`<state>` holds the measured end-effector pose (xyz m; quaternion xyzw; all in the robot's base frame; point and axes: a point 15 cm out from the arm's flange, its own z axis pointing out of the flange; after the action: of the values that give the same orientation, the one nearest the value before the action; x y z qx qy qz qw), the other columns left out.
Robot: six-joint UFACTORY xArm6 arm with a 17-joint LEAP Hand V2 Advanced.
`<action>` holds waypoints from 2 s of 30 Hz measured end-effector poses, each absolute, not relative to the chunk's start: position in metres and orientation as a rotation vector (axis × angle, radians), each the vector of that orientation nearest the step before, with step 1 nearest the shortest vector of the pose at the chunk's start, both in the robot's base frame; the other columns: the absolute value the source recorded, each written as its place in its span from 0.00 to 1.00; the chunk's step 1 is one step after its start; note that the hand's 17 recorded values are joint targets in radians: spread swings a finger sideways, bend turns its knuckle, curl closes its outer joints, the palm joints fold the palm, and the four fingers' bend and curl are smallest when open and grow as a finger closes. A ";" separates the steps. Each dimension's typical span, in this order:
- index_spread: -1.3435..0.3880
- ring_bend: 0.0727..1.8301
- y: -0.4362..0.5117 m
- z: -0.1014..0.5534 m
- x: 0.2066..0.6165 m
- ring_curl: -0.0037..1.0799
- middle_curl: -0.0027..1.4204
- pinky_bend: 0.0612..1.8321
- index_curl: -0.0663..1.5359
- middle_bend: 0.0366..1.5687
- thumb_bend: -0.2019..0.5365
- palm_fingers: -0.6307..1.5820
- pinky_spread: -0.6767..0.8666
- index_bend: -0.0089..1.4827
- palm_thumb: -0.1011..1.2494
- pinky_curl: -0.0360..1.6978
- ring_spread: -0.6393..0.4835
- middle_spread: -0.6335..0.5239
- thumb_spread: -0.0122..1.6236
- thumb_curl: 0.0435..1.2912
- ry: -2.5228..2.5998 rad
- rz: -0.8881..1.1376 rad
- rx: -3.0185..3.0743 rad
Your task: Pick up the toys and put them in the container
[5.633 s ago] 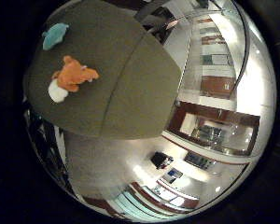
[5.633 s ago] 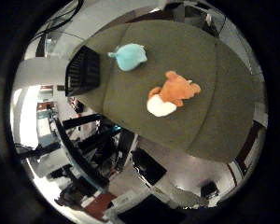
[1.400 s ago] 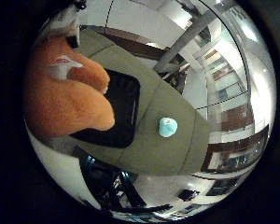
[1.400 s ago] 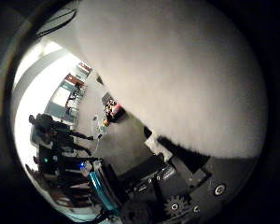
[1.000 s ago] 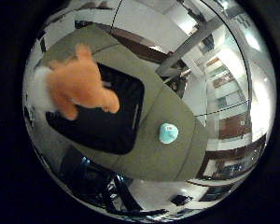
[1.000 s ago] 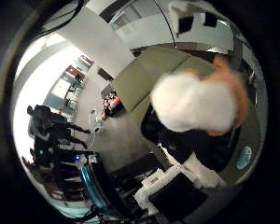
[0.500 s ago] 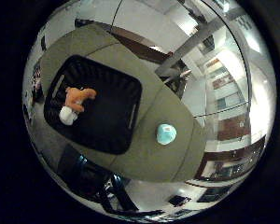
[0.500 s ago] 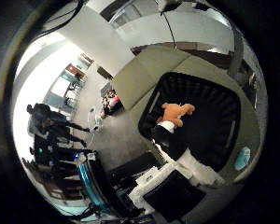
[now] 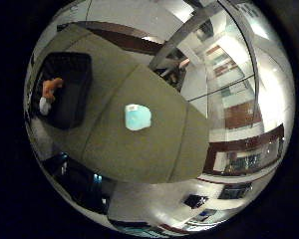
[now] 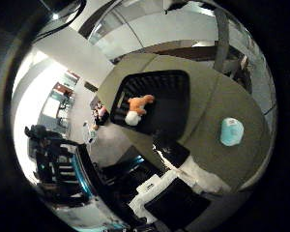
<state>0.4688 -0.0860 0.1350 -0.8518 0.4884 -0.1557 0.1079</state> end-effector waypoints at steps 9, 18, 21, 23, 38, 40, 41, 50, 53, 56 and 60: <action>0.53 0.15 -0.150 0.088 0.501 0.24 0.21 0.26 0.24 0.10 0.24 0.37 0.63 0.12 0.52 0.10 0.65 0.51 0.68 0.24 1.532 -0.406 -2.513; 0.53 0.14 -0.183 0.021 0.527 0.24 0.21 0.28 0.24 0.10 0.24 0.35 0.63 0.12 0.51 0.08 0.65 0.51 0.68 0.23 1.555 -0.327 -2.563; 0.53 0.14 -0.189 -0.003 0.539 0.23 0.21 0.28 0.24 0.10 0.24 0.35 0.63 0.12 0.51 0.08 0.65 0.51 0.68 0.23 1.558 -0.306 -2.569; 0.53 0.14 -0.193 -0.018 0.546 0.23 0.21 0.28 0.23 0.10 0.24 0.35 0.63 0.12 0.51 0.08 0.65 0.51 0.68 0.23 1.562 -0.295 -2.571; 0.53 0.14 -0.232 -0.105 0.592 0.23 0.22 0.29 0.23 0.10 0.24 0.36 0.65 0.12 0.48 0.07 0.68 0.54 0.67 0.23 1.569 -0.290 -2.592; 0.53 0.14 -0.232 -0.113 0.593 0.23 0.22 0.29 0.23 0.10 0.24 0.36 0.65 0.12 0.48 0.07 0.69 0.55 0.67 0.22 1.563 -0.278 -2.601; 0.53 0.14 -0.232 -0.117 0.594 0.23 0.22 0.30 0.23 0.10 0.24 0.36 0.66 0.12 0.48 0.07 0.69 0.55 0.67 0.22 1.560 -0.272 -2.607; 0.56 0.26 -0.225 -0.145 0.580 0.25 0.23 0.38 0.22 0.15 0.24 0.55 0.64 0.12 0.46 0.04 0.60 0.50 0.66 0.21 1.552 -0.166 -2.699; 0.55 0.35 -0.223 -0.146 0.577 0.30 0.27 0.46 0.22 0.24 0.25 0.69 0.50 0.12 0.47 0.02 0.44 0.41 0.66 0.21 1.540 -0.152 -2.722; 0.54 0.44 -0.225 -0.144 0.578 0.36 0.33 0.57 0.26 0.35 0.26 0.84 0.31 0.18 0.52 0.05 0.36 0.36 0.66 0.23 1.535 -0.156 -2.728; 0.55 0.54 -0.232 -0.130 0.582 0.45 0.42 0.67 0.37 0.56 0.27 0.92 0.25 0.43 0.63 0.13 0.36 0.38 0.65 0.27 1.534 -0.180 -2.728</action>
<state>0.5816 -0.2318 -0.1304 -0.8702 0.4893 -0.0575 0.0031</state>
